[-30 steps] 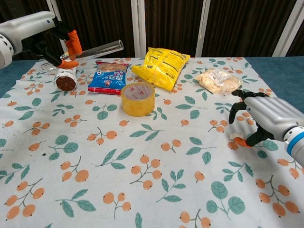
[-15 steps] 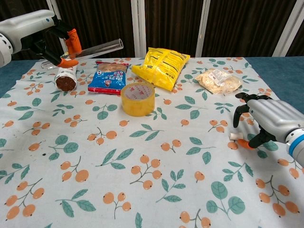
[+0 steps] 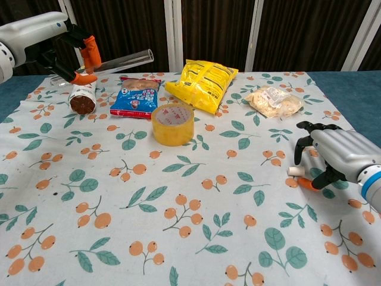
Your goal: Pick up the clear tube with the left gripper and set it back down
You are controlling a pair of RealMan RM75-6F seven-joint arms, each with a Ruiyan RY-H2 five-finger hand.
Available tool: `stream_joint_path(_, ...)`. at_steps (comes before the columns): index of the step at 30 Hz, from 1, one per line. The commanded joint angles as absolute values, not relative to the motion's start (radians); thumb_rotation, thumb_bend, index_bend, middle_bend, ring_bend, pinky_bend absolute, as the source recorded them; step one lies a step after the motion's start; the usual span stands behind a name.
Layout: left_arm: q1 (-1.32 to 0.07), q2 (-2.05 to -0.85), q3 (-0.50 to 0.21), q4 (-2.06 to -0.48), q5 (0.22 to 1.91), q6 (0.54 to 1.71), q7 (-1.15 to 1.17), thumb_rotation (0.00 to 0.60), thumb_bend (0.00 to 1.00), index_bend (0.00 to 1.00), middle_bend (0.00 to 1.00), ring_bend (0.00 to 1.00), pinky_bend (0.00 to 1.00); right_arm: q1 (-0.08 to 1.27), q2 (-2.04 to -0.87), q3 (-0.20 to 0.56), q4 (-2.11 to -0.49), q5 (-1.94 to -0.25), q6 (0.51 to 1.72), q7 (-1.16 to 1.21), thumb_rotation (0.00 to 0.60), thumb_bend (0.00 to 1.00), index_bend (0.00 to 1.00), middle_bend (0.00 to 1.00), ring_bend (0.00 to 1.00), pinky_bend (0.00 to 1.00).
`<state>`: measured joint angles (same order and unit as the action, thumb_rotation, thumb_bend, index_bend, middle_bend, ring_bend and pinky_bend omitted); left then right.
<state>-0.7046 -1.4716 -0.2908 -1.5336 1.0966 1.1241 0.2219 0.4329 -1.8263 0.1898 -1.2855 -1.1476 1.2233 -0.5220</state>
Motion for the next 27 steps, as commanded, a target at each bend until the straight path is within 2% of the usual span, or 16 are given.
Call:
stream_joint_path(1,-0.705,-1.473,-0.291,-1.533,1.097,1.125,0.222,0.6,0.57,0.71,0.53,0.1,0.0,0.435,-1.826,0.189,-1.287,-1.151,1.223,-0.521,0.6,0.32,0.5,0.06,0.0,0.0)
stream_joint_path(12,-0.706,-1.476,-0.286,-1.531,1.098,1.125,0.227,0.6,0.57,0.71,0.53,0.1,0.0,0.438,-1.832,0.185,-1.283,-1.153,1.219,-0.516,0.6,0.4,0.58,0.07,0.0,0.0)
stream_joint_path(17,-0.709,-1.48,-0.287,-1.529,1.097,1.125,0.229,0.6,0.56,0.71,0.53,0.1,0.0,0.441,-1.829,0.187,-1.28,-1.159,1.219,-0.51,0.6,0.44,0.59,0.08,0.0,0.0)
stream_joint_path(27,-0.717,-1.497,-0.292,-1.535,1.1,1.134,0.237,0.6,0.56,0.71,0.53,0.1,0.0,0.456,-1.79,0.22,-1.316,-1.18,1.237,-0.496,0.6,0.44,0.6,0.08,0.0,0.0)
